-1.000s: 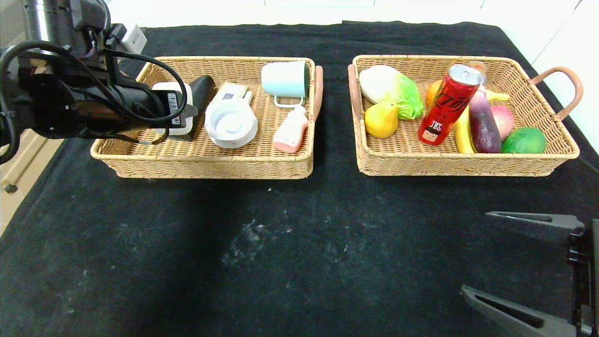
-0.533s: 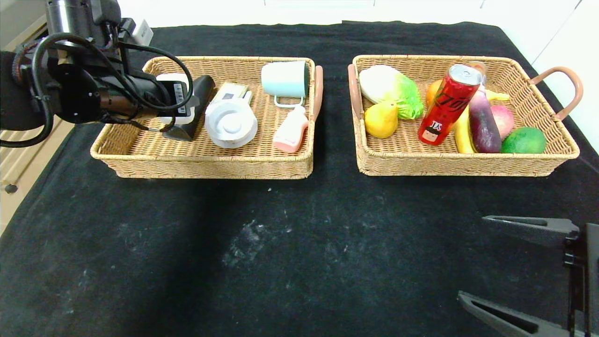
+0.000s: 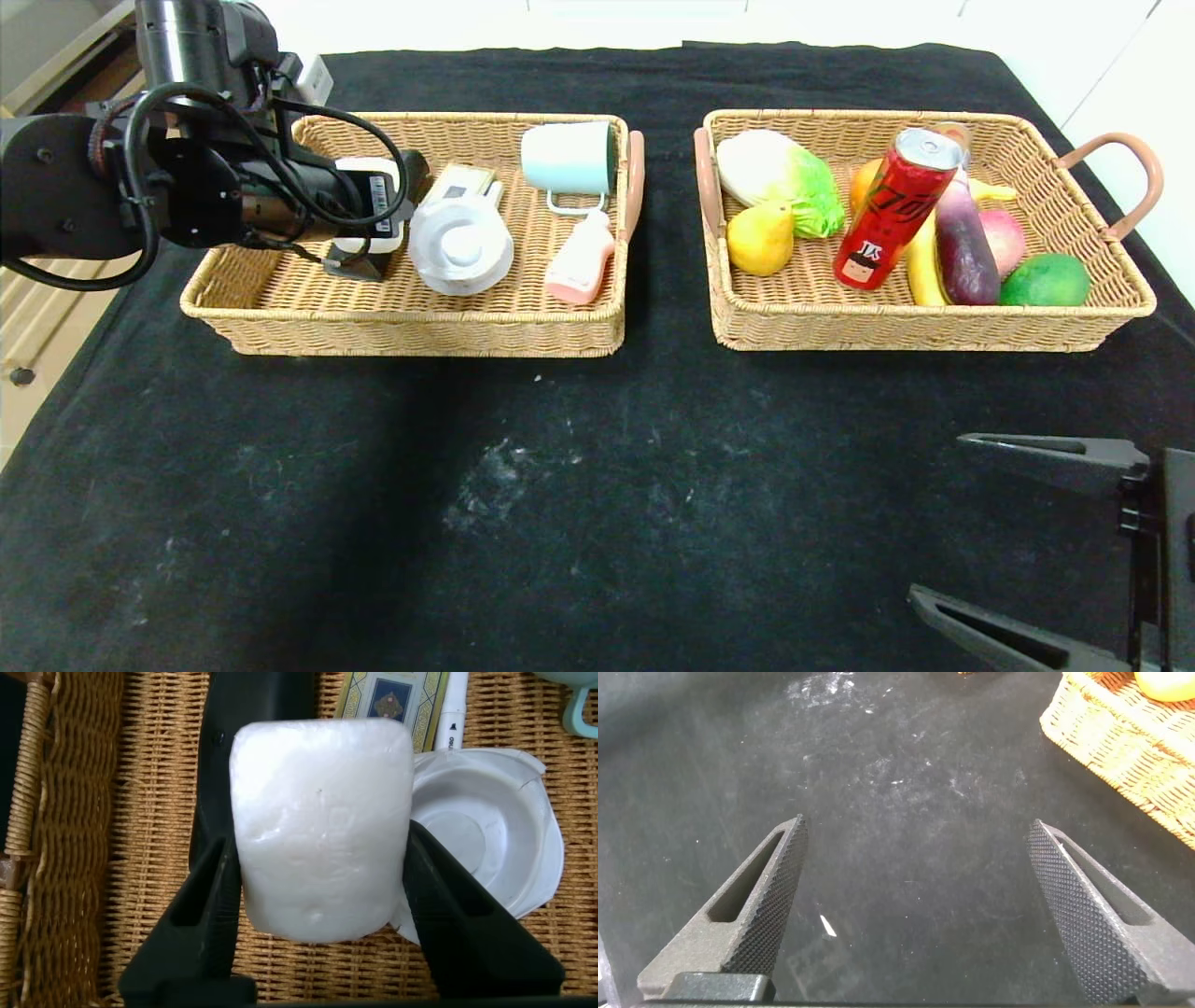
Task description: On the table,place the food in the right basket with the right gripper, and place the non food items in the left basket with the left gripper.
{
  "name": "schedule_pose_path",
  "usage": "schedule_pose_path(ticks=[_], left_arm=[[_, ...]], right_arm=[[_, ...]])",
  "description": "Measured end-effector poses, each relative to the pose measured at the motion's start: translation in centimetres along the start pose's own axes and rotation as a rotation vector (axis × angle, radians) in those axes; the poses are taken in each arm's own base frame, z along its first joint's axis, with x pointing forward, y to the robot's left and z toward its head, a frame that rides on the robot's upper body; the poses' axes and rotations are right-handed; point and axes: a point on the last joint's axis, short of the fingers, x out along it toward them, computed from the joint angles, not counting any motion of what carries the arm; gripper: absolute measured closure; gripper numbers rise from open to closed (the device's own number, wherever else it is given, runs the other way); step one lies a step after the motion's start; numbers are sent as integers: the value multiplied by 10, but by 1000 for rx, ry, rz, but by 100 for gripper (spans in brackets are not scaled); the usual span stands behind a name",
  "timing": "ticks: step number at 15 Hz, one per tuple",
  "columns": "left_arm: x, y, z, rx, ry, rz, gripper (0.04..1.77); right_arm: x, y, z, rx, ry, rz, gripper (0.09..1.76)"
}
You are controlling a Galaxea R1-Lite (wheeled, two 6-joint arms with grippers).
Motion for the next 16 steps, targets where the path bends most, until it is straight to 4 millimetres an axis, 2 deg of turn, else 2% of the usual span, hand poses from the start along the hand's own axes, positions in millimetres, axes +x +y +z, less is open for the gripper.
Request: schedule_pose_path(ticks=[5,12,16], left_arm=[[2,-2,-4,6,14,10,39],[-1,-7,-6,28,33,0,22],[-21,-8,-3,49,53,-9,17]], right_arm=[[0,0,0,-2,0,1,14],[0,0,0,0,0,-3,14],[3,-1,-2,0,14,-1,14]])
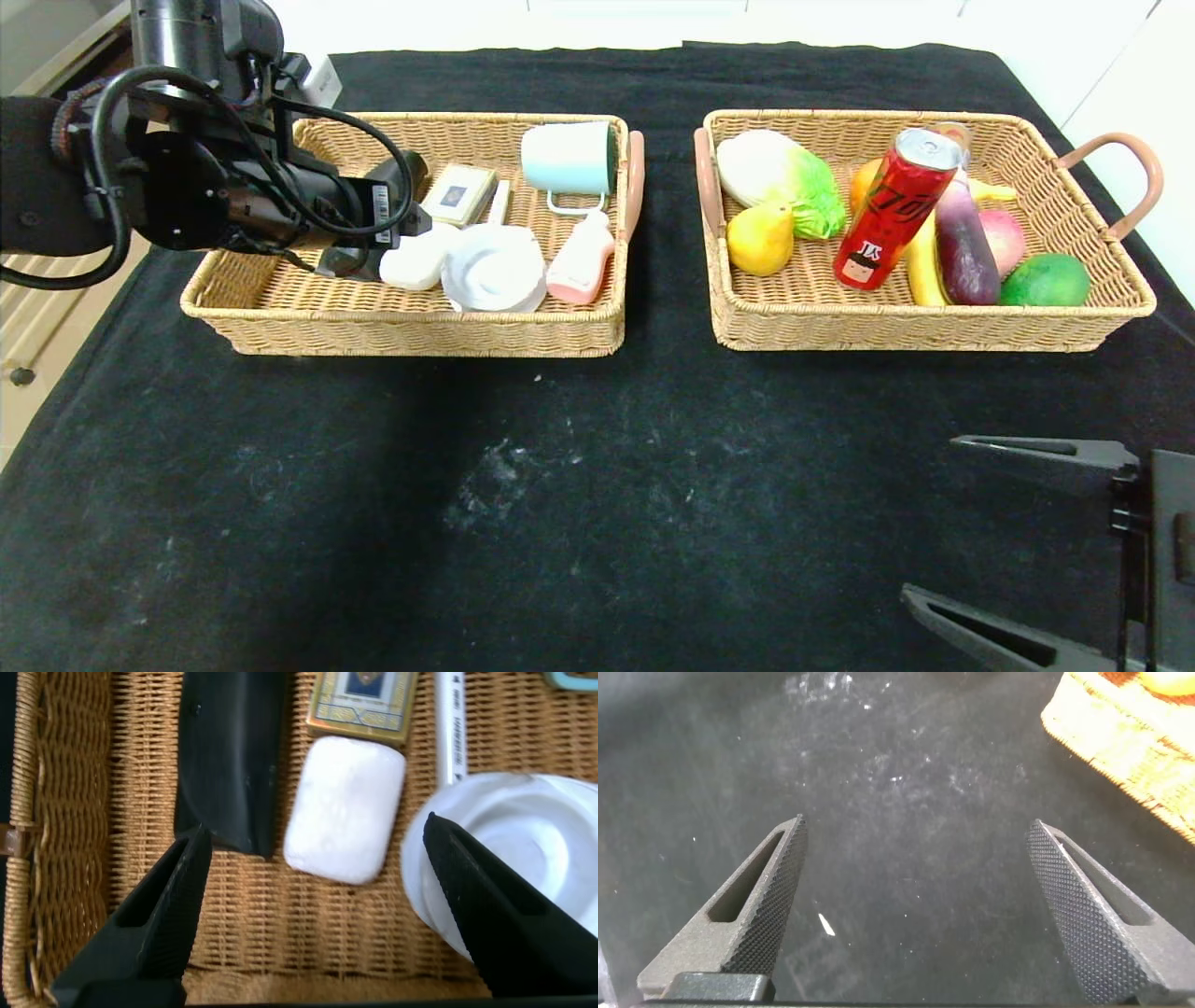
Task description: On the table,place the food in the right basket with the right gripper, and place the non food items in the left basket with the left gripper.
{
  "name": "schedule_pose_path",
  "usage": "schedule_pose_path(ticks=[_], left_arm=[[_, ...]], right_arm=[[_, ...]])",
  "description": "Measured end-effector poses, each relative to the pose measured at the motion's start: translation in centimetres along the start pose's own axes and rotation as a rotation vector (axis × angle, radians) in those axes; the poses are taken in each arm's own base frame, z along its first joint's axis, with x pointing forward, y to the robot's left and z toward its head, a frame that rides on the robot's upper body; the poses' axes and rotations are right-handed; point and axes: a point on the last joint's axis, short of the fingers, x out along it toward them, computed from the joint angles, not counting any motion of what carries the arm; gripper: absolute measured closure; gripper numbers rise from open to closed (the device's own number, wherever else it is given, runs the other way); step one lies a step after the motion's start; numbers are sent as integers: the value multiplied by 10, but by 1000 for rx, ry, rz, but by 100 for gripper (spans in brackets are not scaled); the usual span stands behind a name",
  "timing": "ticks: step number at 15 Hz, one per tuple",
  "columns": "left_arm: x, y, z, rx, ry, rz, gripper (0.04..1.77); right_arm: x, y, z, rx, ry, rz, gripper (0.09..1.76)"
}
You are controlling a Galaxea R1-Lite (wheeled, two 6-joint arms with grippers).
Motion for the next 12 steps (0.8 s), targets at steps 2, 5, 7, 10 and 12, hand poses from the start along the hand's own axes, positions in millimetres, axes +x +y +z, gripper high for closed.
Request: schedule_pose_path(ticks=[2,5,7,10,12], left_arm=[[-17,0,-3,4,3,-15,15],[-57,2,-14,16,12,-48,13],[-89,11,-20,18,-1,-61,12],[-140,30,-34,35,-3,-70,12],[-174,42,-42,42,-17,-79,11]], right_arm=[[1,-3,1,4,1,-16,14],[1,-5,0,6,6,-30,14],[0,-7,0,9,6,-47,14],[-11,-17,2,21,-4,-125,14],[-27,-20,3,44,-12,-191,14]])
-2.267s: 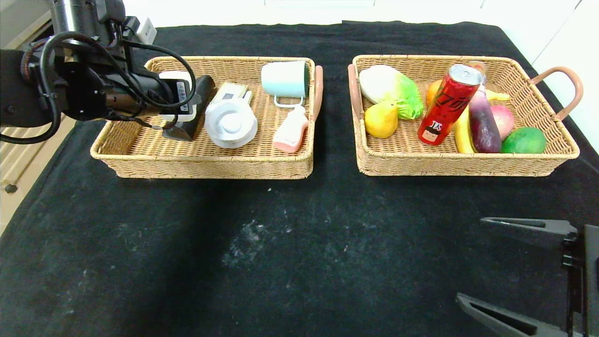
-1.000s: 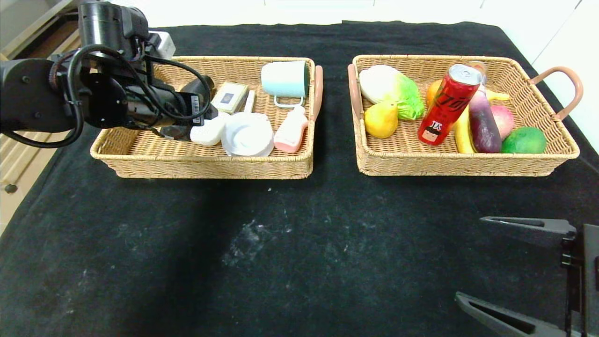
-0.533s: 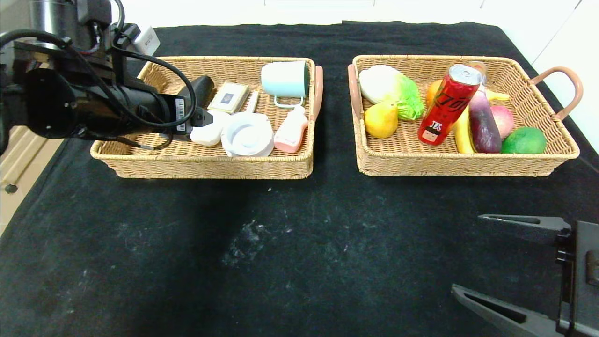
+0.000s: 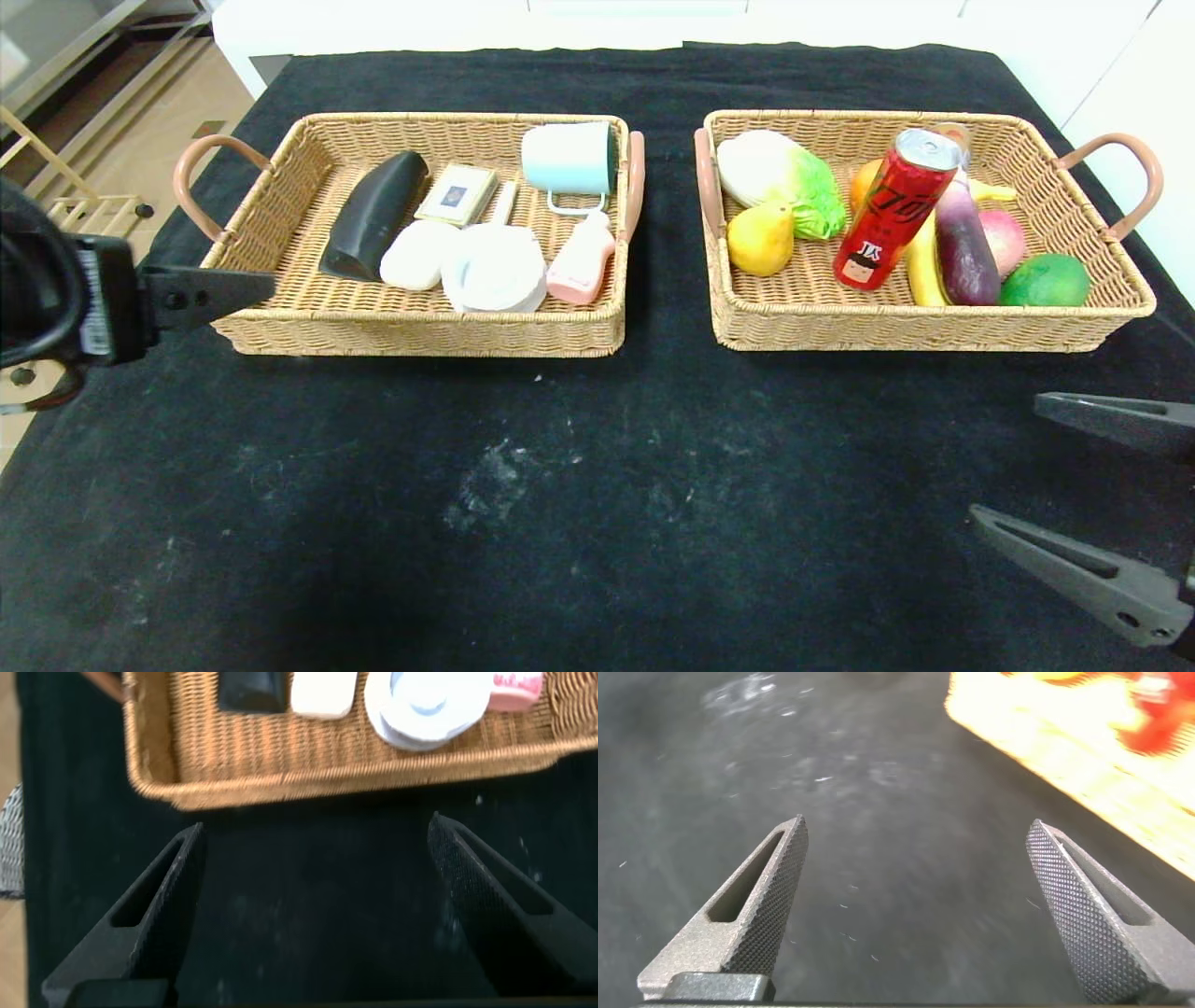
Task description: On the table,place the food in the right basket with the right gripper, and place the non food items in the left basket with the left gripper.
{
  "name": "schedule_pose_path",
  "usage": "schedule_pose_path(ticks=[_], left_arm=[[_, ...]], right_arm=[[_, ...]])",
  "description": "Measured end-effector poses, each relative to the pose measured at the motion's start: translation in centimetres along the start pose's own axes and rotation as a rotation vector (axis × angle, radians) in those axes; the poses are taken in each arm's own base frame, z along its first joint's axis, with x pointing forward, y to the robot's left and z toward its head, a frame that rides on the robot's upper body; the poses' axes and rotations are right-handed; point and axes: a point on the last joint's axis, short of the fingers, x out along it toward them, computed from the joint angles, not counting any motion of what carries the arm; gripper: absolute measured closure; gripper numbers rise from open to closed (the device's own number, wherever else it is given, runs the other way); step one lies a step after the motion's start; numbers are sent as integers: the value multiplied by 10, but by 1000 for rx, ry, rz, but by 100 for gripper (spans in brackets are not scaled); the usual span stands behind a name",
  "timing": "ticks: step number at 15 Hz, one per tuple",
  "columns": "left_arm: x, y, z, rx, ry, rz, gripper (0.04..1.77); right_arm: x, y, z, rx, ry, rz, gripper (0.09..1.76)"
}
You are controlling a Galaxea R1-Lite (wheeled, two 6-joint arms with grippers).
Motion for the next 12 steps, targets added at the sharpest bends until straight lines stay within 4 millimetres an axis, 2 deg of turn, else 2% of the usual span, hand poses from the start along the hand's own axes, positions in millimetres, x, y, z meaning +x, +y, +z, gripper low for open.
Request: schedule_pose_path(ticks=[2,4,6,8,10,12], left_arm=[[-35,9,-8,9,-24,-14,11],[-73,21,-22,26,-50,-35,11],[-109,31,-39,19,-100,-67,11],[-141,36,-56,9,-150,-96,11],[-167,35,-72,5,-186,-125,11],[-190,33,-86,6,-240,-145,10]], right_arm=[[-21,-2,-1,41,25,-56,14],[-52,5,-3,89,106,-86,14],[-91,18,-3,131,205,-112,14],[-131,33,7,136,174,-204,14],[-158,51,7,130,126,-309,14],[-176,70,-4,139,129,-371,14]])
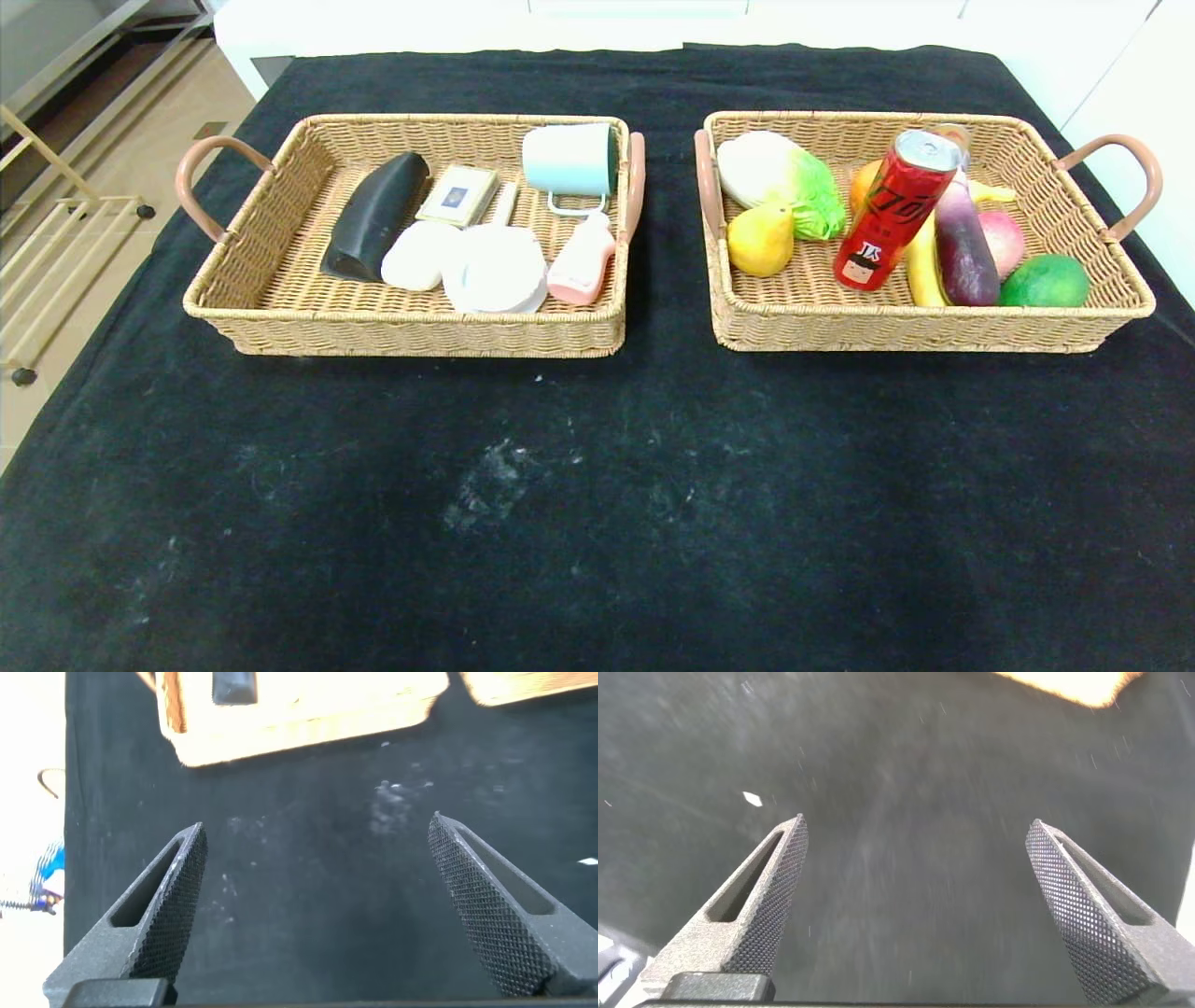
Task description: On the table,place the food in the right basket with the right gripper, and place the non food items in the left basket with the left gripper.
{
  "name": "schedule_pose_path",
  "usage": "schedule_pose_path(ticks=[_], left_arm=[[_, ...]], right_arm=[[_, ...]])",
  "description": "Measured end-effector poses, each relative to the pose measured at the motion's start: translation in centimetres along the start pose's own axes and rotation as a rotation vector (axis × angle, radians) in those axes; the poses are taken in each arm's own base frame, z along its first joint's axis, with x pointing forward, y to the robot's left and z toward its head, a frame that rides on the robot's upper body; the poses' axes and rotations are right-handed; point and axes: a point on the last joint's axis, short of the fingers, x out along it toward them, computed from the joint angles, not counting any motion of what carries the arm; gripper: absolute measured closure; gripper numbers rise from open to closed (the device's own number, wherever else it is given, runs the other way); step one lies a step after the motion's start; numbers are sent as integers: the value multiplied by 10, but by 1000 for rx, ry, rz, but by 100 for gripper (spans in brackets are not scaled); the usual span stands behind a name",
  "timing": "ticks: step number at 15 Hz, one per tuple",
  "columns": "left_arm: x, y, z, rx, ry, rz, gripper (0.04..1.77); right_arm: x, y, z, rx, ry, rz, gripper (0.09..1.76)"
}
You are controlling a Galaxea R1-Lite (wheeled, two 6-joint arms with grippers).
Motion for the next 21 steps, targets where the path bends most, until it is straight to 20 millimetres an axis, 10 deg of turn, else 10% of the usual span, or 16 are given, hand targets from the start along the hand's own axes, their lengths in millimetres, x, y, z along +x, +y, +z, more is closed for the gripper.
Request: schedule_pose_path(ticks=[10,16,21], left_arm=[[-57,-24,-66,3,-82,-80,10],[-28,-20,-118,23,-213,-18,9],[14,-14,-167,12,-237,97,9]], right_arm=[[-15,21,-71,78,-49,-81,14],[-19,21,-70,123,-294,-121,14],[26,9,-94,73,-361,-276,14]])
